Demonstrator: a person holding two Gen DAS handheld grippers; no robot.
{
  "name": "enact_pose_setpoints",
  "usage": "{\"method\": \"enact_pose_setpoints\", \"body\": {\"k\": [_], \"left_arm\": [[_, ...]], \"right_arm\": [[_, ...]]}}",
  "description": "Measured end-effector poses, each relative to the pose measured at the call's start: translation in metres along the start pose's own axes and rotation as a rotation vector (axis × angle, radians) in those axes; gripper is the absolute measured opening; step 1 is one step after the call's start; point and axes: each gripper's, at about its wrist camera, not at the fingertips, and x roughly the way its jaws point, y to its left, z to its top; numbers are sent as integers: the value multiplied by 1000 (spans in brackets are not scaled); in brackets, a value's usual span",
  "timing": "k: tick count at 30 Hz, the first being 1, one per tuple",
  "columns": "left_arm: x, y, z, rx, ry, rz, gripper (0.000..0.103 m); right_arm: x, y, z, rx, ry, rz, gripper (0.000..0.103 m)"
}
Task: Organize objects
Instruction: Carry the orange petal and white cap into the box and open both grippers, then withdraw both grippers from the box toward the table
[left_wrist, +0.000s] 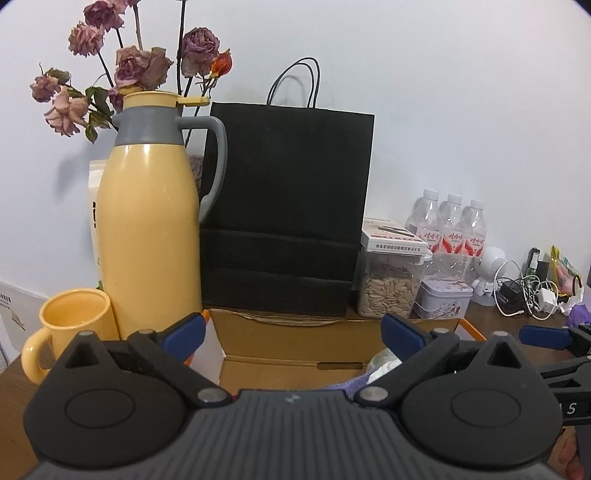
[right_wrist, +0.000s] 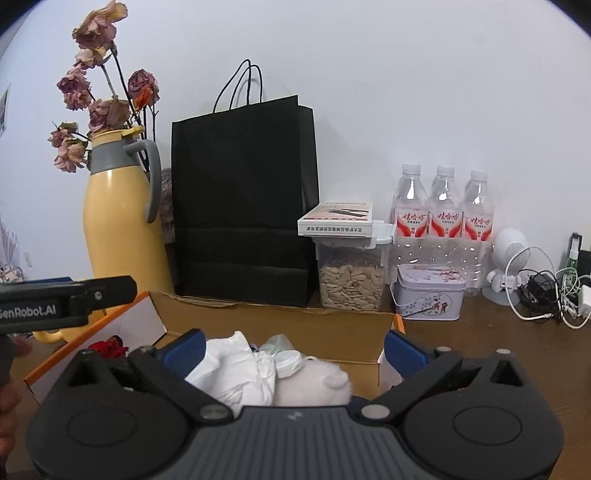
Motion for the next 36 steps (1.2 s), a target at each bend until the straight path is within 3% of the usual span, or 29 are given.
{"method": "enact_pose_setpoints", "body": {"k": [7, 13, 21, 36], "left_arm": [[-20, 3, 4, 4, 8, -13, 103], [-62, 6, 1, -3, -17, -14, 103], [-123, 6, -15, 37, 20, -15, 103], [-188, 14, -58, 42, 131, 22, 103]], "right_arm": [[-20, 7, 3, -21, -19, -26, 103], [-58, 15, 4, -17, -41, -31, 103], [-121, 26, -7, 1, -53, -27, 103], [-182, 47, -62, 21, 64, -8, 103]]}}
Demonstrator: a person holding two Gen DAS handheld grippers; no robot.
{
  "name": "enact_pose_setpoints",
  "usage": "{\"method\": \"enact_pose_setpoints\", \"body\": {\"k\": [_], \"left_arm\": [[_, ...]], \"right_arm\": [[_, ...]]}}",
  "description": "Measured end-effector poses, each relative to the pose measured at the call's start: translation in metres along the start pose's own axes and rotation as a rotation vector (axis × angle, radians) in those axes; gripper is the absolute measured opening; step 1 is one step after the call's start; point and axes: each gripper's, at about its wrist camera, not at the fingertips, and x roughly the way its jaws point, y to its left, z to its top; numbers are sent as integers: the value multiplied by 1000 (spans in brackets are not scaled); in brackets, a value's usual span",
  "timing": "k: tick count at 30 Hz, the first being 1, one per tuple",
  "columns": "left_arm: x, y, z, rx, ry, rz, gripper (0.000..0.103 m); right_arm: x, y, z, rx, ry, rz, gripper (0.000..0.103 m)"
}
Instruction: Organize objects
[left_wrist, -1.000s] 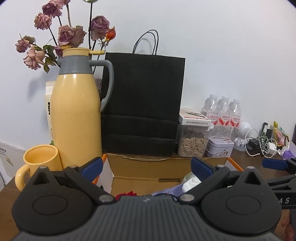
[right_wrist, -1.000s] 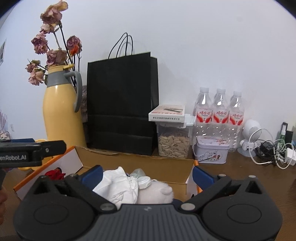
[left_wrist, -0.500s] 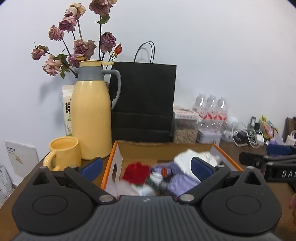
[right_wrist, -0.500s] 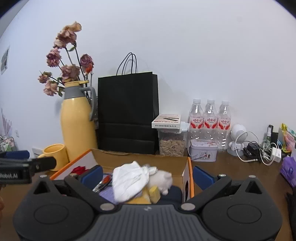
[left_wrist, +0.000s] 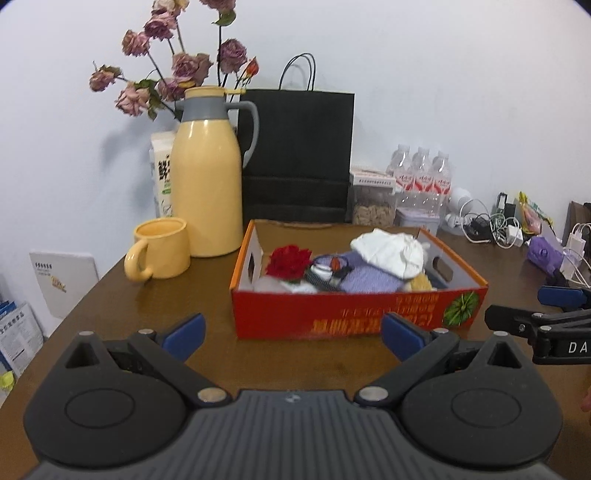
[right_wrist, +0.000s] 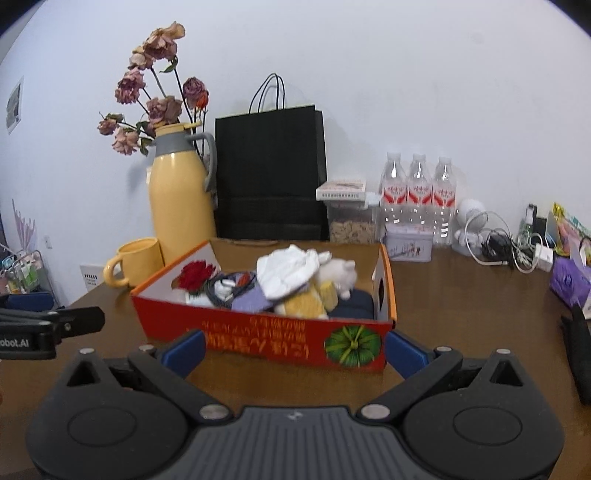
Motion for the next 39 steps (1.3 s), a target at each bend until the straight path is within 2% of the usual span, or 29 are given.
{"method": "enact_pose_setpoints", "body": {"k": [12, 39], "left_arm": [[-11, 2, -22, -3, 56, 15, 103], [-14, 4, -23, -15, 51, 11, 103]], "right_arm": [[-4, 10, -15, -7, 44, 10, 103], [-5, 15, -19, -12, 55, 13, 103]]}}
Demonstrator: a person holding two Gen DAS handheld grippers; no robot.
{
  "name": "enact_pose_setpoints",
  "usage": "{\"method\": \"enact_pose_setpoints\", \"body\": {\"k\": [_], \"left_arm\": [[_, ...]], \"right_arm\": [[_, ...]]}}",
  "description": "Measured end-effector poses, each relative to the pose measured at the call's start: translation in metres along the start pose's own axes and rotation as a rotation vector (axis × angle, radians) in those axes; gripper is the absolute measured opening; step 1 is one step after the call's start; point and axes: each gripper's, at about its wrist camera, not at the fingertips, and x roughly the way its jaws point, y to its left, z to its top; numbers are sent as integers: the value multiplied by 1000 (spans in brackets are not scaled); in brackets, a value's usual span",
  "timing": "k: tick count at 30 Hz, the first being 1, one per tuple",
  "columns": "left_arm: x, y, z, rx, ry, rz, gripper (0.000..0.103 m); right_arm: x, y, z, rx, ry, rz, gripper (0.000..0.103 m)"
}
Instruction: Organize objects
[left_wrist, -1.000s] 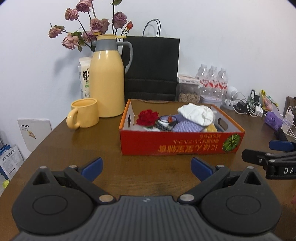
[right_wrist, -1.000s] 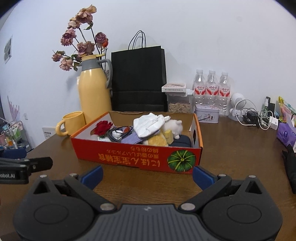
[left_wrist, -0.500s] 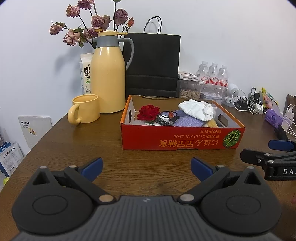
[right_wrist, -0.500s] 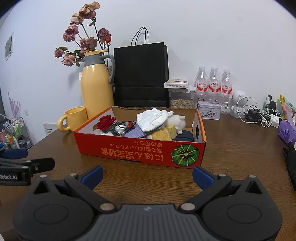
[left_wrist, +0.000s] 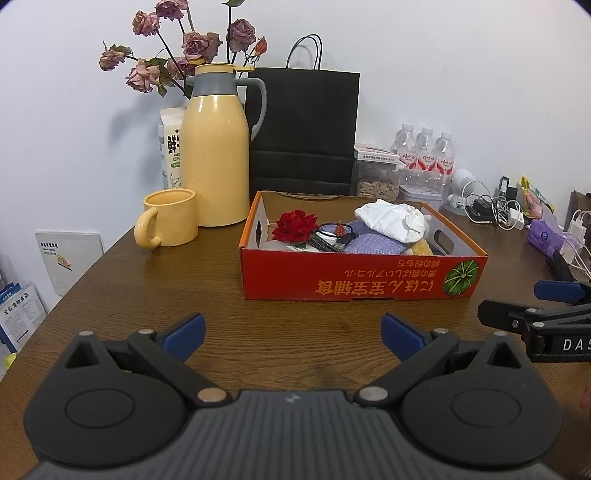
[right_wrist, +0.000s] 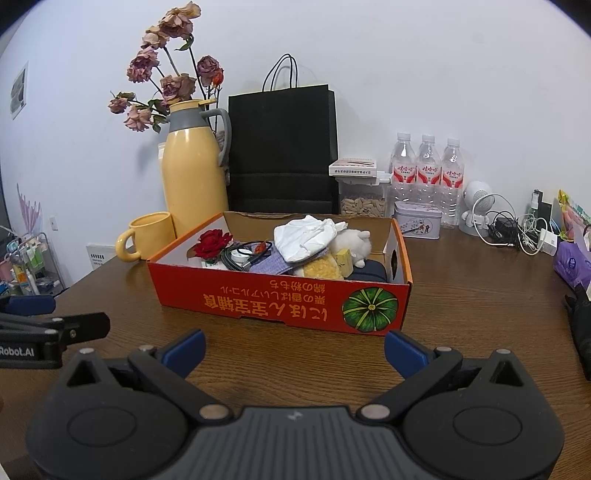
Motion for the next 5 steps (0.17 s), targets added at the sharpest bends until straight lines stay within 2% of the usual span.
{"method": "enact_pose_setpoints", "body": {"k": [5], "left_arm": [[1, -2, -2, 8, -8, 21, 103]], "right_arm": [[0, 0, 0, -1, 1, 0, 103]]}}
